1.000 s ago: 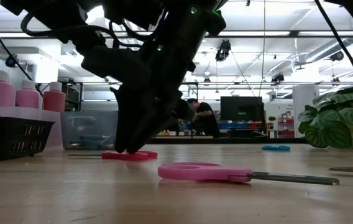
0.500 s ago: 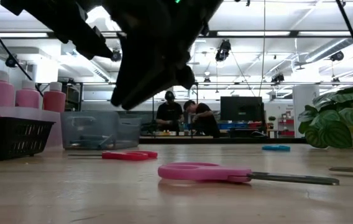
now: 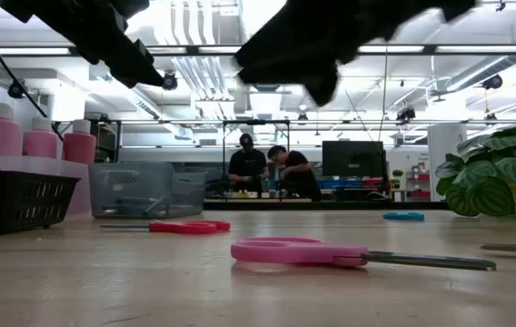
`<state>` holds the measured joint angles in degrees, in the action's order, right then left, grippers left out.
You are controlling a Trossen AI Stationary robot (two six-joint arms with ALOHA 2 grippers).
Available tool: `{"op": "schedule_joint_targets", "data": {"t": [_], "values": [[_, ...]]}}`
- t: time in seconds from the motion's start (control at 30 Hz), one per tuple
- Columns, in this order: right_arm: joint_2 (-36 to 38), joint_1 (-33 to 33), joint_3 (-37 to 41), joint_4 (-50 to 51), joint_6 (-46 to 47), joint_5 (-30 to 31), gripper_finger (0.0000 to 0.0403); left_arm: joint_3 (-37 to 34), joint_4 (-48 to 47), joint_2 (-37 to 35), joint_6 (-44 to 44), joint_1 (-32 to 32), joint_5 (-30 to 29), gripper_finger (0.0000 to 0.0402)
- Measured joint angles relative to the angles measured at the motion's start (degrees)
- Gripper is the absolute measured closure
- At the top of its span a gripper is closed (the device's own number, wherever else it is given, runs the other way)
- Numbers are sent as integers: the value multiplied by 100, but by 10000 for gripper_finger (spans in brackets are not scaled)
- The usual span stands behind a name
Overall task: Pick & Place Paint Supplies
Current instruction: Put the red scissors into the black basket
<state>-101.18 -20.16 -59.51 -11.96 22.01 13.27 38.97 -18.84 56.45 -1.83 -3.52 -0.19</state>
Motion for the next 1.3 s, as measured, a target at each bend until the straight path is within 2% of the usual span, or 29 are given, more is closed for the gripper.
{"op": "schedule_joint_targets", "data": {"t": [0.13,0.3,0.4,0.57,0.8,1.0,1.3], "values": [[752,-230,1292,-1576,-41,479,294,-1,-61,1,0,0,-1,236],[1597,-433,2695,-3346,-793,496,294,1,-80,1,0,-1,-2,236],[2147,-442,3323,-3845,-931,491,294,1,-84,1,0,-1,0,236],[3123,-433,3967,-3839,-908,809,294,0,-88,0,0,0,-2,236],[4095,-433,4498,-3839,-970,837,294,1,-89,1,0,1,-1,236],[4305,-433,4641,-3796,-961,835,294,-1,-88,1,0,1,-1,236],[4172,-433,4667,-3797,-961,831,294,0,-86,0,0,0,-1,236]]}}
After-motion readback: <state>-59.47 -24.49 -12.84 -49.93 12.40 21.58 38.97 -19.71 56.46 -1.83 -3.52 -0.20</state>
